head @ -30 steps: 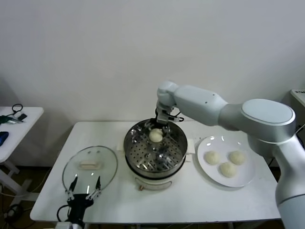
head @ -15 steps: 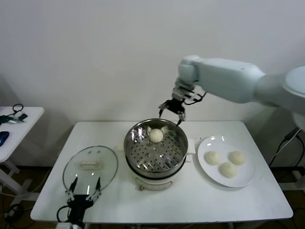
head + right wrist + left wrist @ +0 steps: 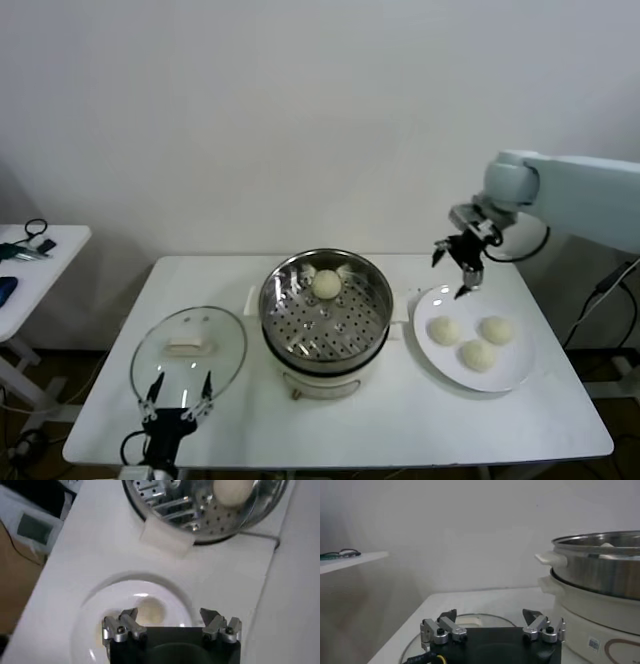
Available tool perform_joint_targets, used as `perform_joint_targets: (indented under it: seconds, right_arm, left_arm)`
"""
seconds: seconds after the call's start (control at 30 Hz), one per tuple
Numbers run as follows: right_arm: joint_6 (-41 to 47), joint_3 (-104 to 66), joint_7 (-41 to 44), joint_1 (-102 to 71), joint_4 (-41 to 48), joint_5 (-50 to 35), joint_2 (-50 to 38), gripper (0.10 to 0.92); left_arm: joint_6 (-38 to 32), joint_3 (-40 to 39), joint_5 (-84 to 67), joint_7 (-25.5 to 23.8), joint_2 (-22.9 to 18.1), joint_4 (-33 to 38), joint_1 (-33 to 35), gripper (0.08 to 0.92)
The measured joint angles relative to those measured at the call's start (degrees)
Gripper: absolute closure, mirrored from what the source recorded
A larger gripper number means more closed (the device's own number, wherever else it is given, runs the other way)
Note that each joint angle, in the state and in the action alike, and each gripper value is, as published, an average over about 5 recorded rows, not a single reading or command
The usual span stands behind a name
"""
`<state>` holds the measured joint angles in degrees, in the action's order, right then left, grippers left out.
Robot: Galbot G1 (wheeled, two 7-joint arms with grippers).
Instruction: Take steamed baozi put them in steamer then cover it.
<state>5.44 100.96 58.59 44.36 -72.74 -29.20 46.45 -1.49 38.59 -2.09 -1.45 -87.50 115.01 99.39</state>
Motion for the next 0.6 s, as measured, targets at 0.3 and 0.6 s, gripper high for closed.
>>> perform_joint_targets:
  seconds: [0.3, 0.6]
  right_arm:
    - [5.54, -8.15, -3.01, -11.27, 3.40, 7.45, -1.08, 0.203]
    - [8.06, -15.36, -5.50, -20.26, 8.04, 12.26, -0.02, 0.203]
  left_arm:
    - [-0.51, 0.11, 0.61, 0.27, -0.31, 0.10, 0.87, 0.177]
    - [-1.00, 0.04, 1.23, 0.33, -0.77, 0.06, 1.38, 0.177]
